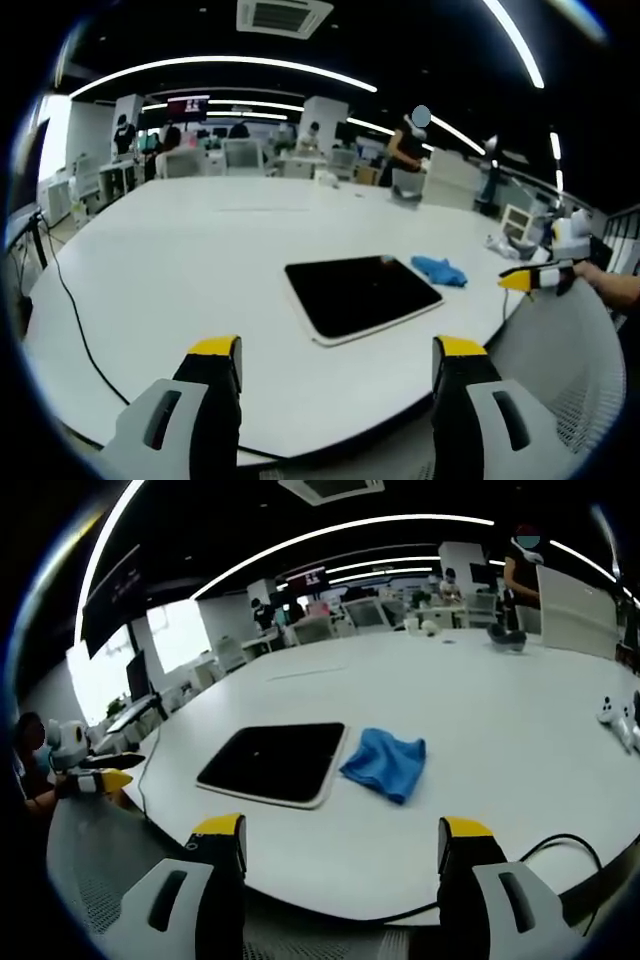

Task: Wipe the mirror surface with the cleaning cloth until all visible marks leave the cleaned area.

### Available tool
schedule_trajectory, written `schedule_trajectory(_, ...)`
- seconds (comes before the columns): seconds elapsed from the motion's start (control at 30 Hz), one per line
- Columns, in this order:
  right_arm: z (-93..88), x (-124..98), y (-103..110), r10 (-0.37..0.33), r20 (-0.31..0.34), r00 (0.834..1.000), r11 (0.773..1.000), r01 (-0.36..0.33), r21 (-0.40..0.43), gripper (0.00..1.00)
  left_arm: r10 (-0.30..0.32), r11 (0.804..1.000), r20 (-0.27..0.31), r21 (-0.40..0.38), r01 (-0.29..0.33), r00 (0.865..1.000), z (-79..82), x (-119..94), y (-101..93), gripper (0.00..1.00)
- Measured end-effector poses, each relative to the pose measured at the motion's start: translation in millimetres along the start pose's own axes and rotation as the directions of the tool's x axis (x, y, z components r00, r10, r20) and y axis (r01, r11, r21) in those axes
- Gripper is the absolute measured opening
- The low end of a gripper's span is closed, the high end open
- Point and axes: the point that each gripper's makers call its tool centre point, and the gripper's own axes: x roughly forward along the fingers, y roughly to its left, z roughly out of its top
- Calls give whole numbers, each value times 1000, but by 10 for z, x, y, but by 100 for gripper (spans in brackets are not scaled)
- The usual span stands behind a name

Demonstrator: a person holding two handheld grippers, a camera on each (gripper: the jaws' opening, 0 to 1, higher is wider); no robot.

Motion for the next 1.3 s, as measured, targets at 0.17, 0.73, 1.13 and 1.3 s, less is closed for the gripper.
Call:
schedule_trajectory(0.17,58,-34,42,-4,36,999,1000,4,-5,75,-5,1000,15,0,5,1000,29,2,-8,77)
schedule_trajectory(0.73,123,-67,186,107,-8,994,994,-107,-1,47,-3,1000,6,1,3,1000,15,8,-6,78)
schedule_trajectory(1.13,489,85,113,103,-25,994,983,-106,-148,27,1,1000,23,-8,-1,1000,34,-2,1,78)
schedule_trajectory(1.3,558,162,29,97,-34,995,984,-101,-149,20,-6,1000,23,-5,6,1000,38,1,-13,77)
